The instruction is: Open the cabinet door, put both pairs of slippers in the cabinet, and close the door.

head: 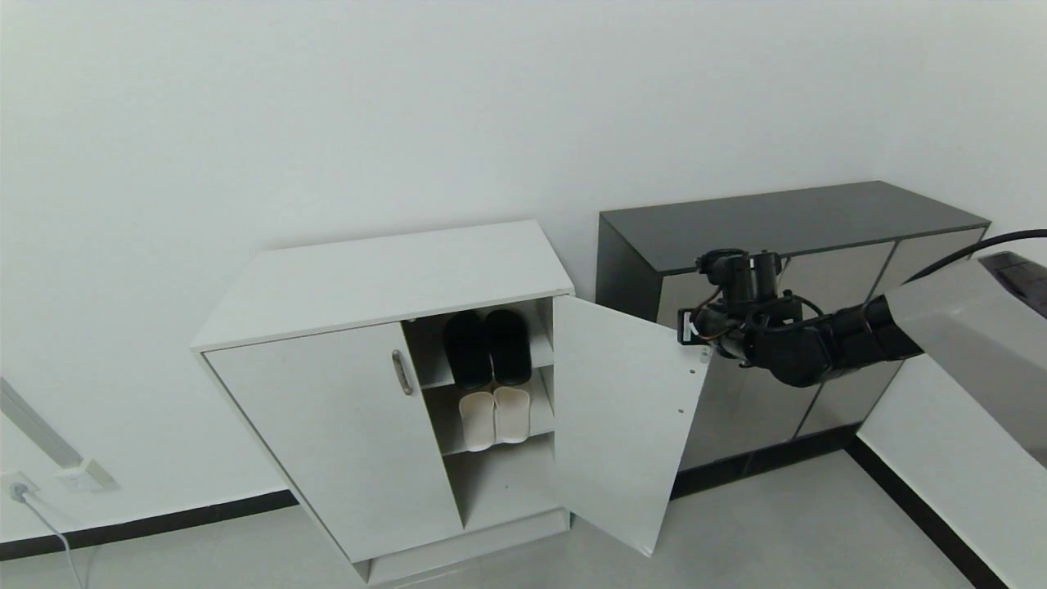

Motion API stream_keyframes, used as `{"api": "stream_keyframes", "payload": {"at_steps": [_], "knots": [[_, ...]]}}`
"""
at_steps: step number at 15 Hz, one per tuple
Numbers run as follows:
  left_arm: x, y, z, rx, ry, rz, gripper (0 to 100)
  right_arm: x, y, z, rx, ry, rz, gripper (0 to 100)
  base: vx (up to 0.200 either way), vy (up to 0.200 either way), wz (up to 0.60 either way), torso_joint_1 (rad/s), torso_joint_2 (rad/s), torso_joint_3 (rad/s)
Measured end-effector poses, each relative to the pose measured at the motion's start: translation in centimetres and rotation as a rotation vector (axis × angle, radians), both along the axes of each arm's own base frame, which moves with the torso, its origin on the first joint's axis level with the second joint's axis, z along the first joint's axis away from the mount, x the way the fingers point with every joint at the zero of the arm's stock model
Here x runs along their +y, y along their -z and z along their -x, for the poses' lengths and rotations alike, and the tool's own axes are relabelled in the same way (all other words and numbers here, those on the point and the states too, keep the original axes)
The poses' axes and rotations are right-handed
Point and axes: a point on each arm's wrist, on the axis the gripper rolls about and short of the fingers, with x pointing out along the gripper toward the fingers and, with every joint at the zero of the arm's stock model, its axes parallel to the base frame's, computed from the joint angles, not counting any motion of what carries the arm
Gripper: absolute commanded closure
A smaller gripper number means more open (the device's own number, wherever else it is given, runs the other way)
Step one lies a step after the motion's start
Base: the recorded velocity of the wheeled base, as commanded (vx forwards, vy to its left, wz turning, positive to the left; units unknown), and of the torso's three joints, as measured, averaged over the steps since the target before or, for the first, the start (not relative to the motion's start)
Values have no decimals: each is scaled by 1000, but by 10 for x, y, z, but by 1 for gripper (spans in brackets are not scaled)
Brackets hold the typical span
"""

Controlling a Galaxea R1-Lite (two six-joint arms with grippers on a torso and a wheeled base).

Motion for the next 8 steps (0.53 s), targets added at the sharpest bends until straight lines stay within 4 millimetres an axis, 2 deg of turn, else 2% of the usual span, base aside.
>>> {"api": "stream_keyframes", "payload": {"at_steps": [8], "knots": [[0,0,0,0,0,0,100,9,9,12,36,-20,11,100,0,0,0,0,0,0]]}}
